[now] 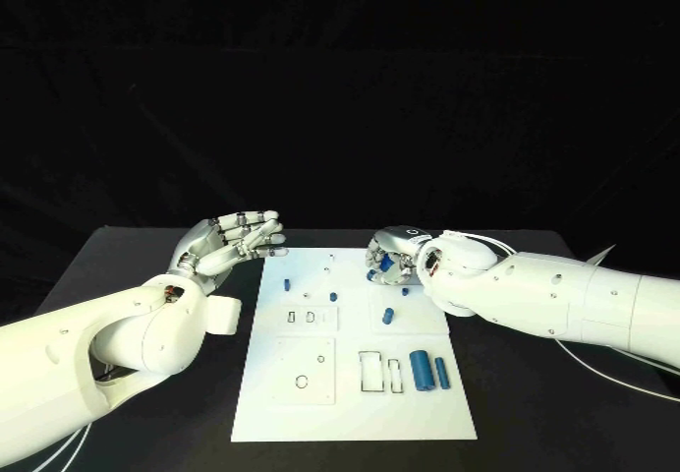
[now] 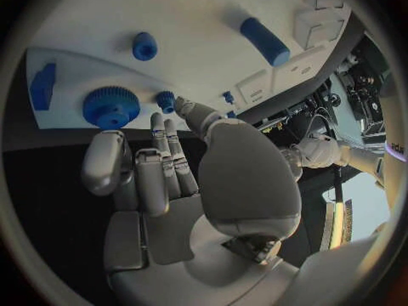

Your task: Assemble the parts on the task board

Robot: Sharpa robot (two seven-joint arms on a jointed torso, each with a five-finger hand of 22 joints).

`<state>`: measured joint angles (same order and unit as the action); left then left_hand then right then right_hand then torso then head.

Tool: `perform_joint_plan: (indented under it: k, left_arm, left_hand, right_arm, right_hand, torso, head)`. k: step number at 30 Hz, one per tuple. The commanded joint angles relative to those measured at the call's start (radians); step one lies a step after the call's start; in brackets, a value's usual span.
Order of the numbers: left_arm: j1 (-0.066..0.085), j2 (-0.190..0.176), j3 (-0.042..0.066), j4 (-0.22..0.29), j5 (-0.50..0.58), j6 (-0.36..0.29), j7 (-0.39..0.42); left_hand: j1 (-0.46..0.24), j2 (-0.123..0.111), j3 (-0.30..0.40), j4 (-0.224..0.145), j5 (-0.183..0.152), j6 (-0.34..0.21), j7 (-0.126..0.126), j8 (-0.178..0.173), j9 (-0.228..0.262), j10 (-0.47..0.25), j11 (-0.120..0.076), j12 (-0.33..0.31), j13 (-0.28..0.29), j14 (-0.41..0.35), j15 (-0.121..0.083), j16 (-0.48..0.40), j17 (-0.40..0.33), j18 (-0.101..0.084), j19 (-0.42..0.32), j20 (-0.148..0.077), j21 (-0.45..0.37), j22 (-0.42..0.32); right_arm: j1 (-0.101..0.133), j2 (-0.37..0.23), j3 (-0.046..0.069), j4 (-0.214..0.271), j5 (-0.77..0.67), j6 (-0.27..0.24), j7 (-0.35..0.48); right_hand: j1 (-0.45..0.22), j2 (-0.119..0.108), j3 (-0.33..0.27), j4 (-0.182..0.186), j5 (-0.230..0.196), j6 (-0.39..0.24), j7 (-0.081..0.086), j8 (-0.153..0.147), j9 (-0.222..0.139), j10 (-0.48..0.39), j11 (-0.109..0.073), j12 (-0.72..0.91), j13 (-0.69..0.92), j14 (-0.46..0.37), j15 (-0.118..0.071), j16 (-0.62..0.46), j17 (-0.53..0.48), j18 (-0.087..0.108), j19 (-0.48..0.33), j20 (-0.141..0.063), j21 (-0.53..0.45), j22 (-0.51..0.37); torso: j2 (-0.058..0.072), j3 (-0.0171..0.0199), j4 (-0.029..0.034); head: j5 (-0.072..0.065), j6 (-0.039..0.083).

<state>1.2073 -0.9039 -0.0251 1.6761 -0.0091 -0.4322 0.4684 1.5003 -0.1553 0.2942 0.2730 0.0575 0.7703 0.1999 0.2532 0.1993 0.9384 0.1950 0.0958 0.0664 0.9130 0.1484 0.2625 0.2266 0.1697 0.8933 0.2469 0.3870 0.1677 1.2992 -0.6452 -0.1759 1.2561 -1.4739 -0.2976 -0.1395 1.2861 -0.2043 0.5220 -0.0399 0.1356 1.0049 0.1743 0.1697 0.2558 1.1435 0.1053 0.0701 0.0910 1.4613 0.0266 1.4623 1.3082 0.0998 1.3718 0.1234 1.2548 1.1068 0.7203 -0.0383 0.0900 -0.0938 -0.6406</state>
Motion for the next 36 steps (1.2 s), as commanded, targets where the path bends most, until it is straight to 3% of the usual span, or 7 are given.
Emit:
perform_joint_plan:
  k: [1,12,18,36]
  left_arm:
    - [0.002,0.001,0.001,0.003,-0.006,0.021,0.003]
    - [0.003,0.0,0.001,0.004,-0.006,0.023,0.0]
    - [0.004,0.0,0.001,0.004,-0.005,0.022,-0.001]
    - [0.005,0.001,0.001,0.001,-0.004,0.021,0.0]
  left_hand:
    - [0.007,-0.004,-0.002,-0.003,-0.006,0.001,0.041,0.0,-0.001,-0.001,0.001,-0.007,-0.001,0.005,0.003,0.006,0.001,0.012,0.005,-0.001,0.005,0.002]
    - [0.006,-0.003,-0.003,-0.002,-0.006,0.0,0.041,0.0,-0.001,-0.002,0.001,-0.009,-0.001,0.004,0.003,0.006,0.002,0.012,0.005,-0.001,0.007,0.003]
    - [0.006,-0.003,-0.003,-0.002,-0.006,0.0,0.042,-0.001,-0.001,-0.002,0.002,-0.009,-0.001,0.003,0.003,0.006,0.003,0.012,0.005,-0.001,0.007,0.003]
    - [0.006,-0.001,-0.003,-0.002,-0.006,-0.002,0.042,-0.001,-0.002,-0.003,0.002,-0.011,-0.001,0.002,0.003,0.006,0.004,0.011,0.005,-0.002,0.009,0.003]
  right_arm:
    - [0.0,0.003,0.0,-0.002,-0.016,0.007,-0.017]
    - [0.0,0.01,0.0,-0.012,-0.017,0.017,-0.024]
    - [0.0,0.012,0.0,-0.015,-0.017,0.023,-0.028]
    - [-0.001,0.026,0.0,-0.024,-0.017,0.036,-0.033]
  right_hand:
    - [-0.01,0.002,0.009,0.001,0.005,0.002,-0.004,0.0,0.002,0.006,0.0,0.002,0.001,0.067,-0.004,0.005,0.034,-0.011,0.002,0.0,0.003,-0.001]
    - [-0.01,0.003,0.043,0.008,0.004,0.011,-0.01,0.009,0.016,0.043,-0.009,0.009,0.009,0.068,-0.01,0.013,0.043,-0.014,0.005,-0.005,0.022,0.027]
    - [-0.012,0.005,0.055,0.012,0.003,0.019,-0.014,0.017,0.024,0.06,-0.013,0.012,0.015,0.068,-0.014,0.015,0.045,-0.014,0.005,-0.008,0.027,0.034]
    - [-0.013,0.009,0.065,0.015,0.002,0.027,-0.02,0.025,0.033,0.078,-0.019,0.015,0.023,0.068,-0.019,0.018,0.048,-0.016,0.006,-0.011,0.033,0.044]
  torso:
    - [0.003,-0.0013,0.0024]
    - [0.006,-0.0023,0.0024]
    - [0.007,-0.0031,0.0031]
    - [0.011,-0.0043,0.0056]
  head:
    - [0.0,-0.003]
    - [-0.011,-0.009]
    - [-0.004,-0.012]
    - [-0.007,-0.015]
